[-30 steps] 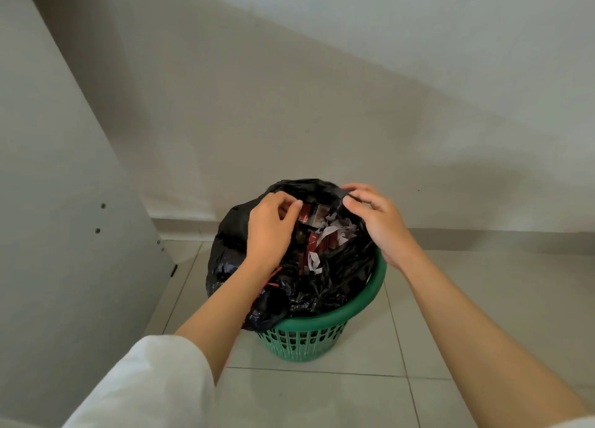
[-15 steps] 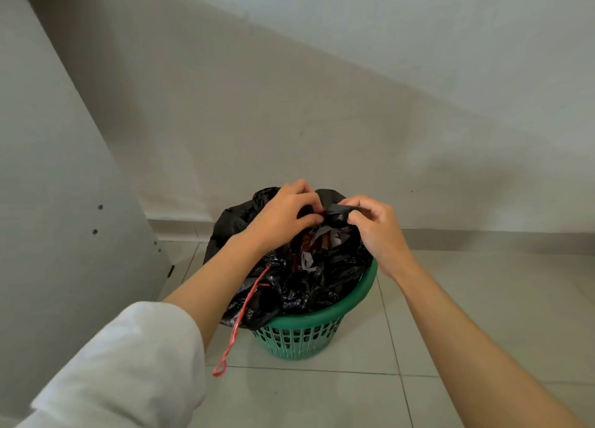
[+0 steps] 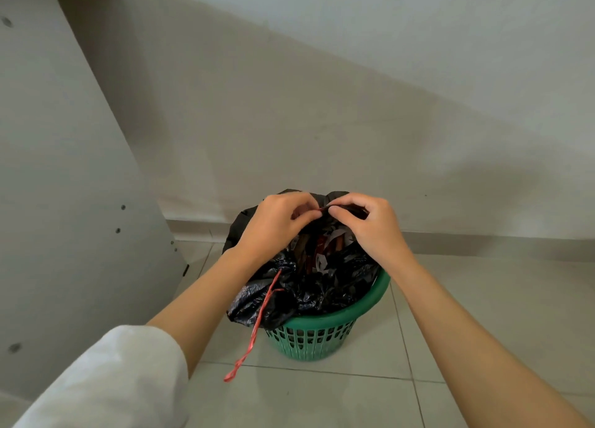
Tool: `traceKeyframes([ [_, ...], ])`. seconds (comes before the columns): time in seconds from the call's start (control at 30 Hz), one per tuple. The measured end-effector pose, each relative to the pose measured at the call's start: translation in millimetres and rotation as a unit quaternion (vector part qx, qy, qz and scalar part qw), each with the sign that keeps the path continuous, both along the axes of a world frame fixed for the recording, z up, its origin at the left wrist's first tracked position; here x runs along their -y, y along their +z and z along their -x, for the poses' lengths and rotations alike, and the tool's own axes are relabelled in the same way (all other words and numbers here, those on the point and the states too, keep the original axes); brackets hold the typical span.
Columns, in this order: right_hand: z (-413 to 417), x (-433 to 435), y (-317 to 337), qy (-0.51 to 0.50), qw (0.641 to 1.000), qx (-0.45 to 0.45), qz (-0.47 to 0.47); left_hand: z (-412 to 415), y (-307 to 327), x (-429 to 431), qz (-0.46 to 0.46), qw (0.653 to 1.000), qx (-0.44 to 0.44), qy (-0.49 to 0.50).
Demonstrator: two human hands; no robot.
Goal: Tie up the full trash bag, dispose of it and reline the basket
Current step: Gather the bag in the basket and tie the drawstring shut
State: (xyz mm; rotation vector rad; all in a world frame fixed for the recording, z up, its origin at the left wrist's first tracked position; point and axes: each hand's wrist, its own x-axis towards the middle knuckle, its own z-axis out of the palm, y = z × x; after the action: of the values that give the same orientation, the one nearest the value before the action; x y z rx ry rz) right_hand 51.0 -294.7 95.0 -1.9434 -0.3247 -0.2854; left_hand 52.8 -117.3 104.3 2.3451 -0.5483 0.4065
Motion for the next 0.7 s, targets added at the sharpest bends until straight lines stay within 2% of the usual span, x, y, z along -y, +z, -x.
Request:
traceKeyframes([
  [0.07,-2,-2,-1,-0.001,1.0,-0.006,0.016,4,2,-1,0.031,0.998,-0.054,-0.001],
  [0.17,-5,-9,-3,-0.012,0.999,-0.007,0.038,6,5,-1,0.143,0.983,-0.118,0.005],
  [0.33,-4,-16,3,0.034,0.995,-0.024,0.086,9,23,-13,0.32,0.921,-0.224,0.002],
  [0.47,-3,-33,13,0.029,0.991,-0.03,0.125,7,42,-26,0.222,0.963,-0.146,0.048],
  [0.53,-6,-47,18,0.024,0.991,-0.011,0.129,9,50,-29,0.216,0.966,-0.137,0.042],
  [0.7,-9,-76,31,0.049,0.988,-0.001,0.148,17,61,-40,0.372,0.907,-0.2,-0.004],
])
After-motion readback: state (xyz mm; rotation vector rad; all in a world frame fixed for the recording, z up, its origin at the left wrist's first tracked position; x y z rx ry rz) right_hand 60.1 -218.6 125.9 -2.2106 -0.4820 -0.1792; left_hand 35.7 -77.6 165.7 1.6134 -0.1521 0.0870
